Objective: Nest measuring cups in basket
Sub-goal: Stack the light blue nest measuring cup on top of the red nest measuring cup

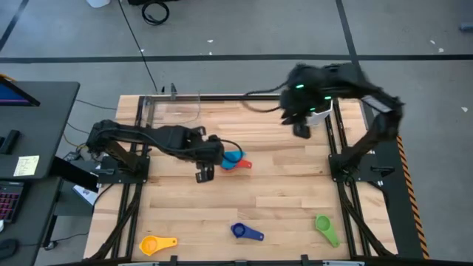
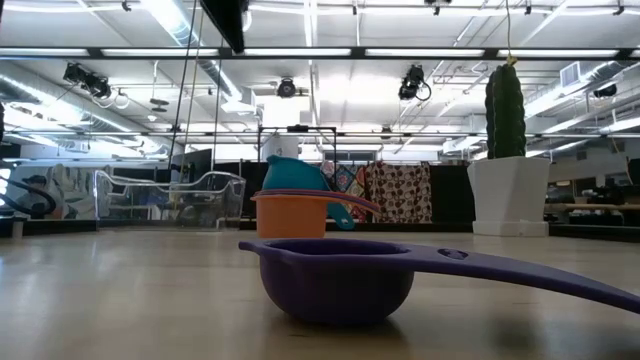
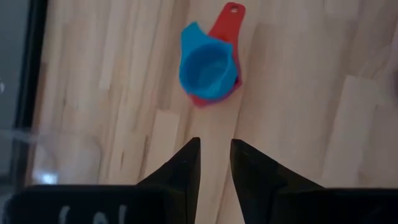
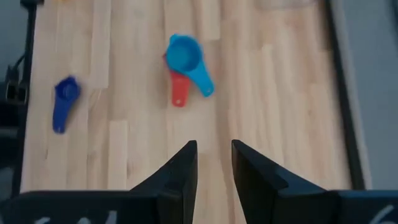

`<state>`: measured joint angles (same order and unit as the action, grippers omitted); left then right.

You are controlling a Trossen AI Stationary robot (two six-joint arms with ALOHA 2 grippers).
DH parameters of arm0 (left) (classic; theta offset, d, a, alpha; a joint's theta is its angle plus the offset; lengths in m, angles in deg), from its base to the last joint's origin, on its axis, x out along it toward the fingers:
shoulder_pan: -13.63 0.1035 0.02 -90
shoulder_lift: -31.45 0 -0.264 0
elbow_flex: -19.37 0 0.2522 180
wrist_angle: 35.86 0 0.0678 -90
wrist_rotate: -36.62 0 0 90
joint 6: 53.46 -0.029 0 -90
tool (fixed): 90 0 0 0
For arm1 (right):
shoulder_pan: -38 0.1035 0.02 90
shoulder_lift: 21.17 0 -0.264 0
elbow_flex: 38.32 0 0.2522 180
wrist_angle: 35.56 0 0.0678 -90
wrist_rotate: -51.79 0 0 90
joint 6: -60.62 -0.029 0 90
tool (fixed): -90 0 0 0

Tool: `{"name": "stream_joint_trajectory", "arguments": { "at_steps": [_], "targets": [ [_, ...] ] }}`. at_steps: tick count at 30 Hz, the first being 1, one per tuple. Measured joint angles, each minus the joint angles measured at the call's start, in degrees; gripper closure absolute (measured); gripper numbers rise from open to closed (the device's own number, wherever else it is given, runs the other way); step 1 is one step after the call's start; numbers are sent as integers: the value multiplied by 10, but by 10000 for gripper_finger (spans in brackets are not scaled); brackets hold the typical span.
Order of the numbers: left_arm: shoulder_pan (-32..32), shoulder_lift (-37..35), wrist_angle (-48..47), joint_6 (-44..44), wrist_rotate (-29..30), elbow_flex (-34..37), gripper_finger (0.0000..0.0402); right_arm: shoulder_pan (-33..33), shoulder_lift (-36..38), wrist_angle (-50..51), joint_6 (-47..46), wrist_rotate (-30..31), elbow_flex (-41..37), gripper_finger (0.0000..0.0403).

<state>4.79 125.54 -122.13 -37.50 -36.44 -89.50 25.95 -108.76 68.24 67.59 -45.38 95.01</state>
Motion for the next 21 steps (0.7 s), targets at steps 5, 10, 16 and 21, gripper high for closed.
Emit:
{"name": "stream_joint_trajectory", "arguments": {
  "at_steps": [5,10,16,21],
  "targets": [
    [15,0,86,-60,-27,76,308,-1,72,0,-33,26,0,299],
    [20,0,140,-133,-61,124,308,-1,121,0,-61,33,0,299],
    [18,0,184,-234,-63,150,313,-1,151,0,-90,33,0,299],
    [19,0,188,-242,-65,150,367,-1,156,0,-100,33,0,299]
  ]
}}
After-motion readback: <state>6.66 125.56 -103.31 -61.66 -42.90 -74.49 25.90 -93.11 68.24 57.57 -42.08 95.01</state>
